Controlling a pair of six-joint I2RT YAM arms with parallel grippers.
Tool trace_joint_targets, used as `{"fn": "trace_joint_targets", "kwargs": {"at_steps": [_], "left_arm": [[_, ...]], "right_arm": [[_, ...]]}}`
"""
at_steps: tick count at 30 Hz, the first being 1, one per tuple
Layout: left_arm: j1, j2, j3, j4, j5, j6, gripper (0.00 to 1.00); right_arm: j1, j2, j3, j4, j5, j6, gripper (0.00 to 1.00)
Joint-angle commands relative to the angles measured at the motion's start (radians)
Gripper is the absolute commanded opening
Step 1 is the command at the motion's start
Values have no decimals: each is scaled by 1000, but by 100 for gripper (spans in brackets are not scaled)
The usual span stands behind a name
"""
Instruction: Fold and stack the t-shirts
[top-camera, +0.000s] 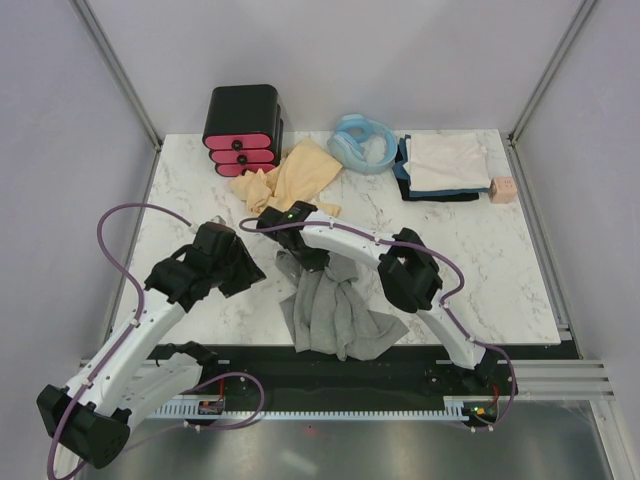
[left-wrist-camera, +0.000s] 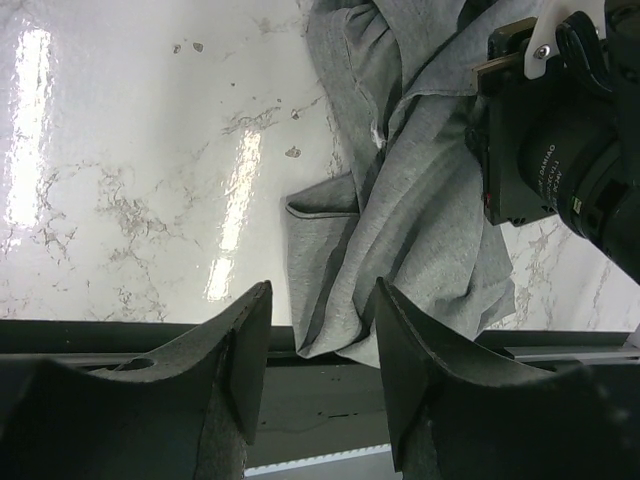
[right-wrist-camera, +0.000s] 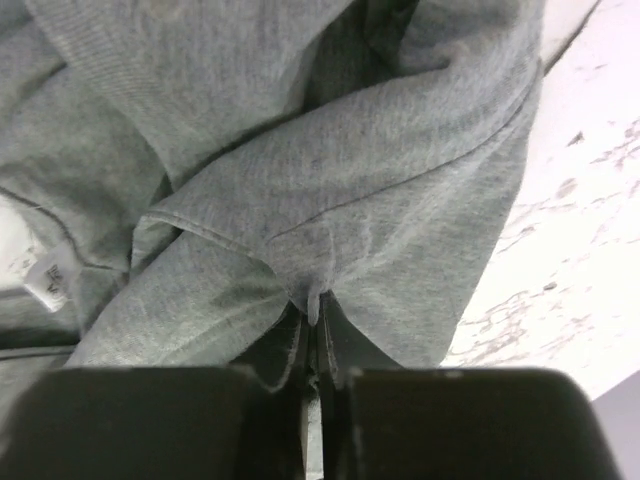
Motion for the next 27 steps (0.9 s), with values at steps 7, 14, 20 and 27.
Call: {"fn": "trace_joint_targets", "kwargs": {"at_steps": [7,14,20,27], "left_arm": [[-3,9,-8,-16,1,14,52],[-3,9,-28,12,11,4,52],[-3,15,-38,43,15,-1,52],[-3,9,-44,50,15,-6,51]], "right_arm": [[3,-138,46,-42,162,46,0],[3,-221,107,-130,139,62,4],[5,-235,21,-133,127,82,23],[5,-207,12,-93,147,56,25]]}}
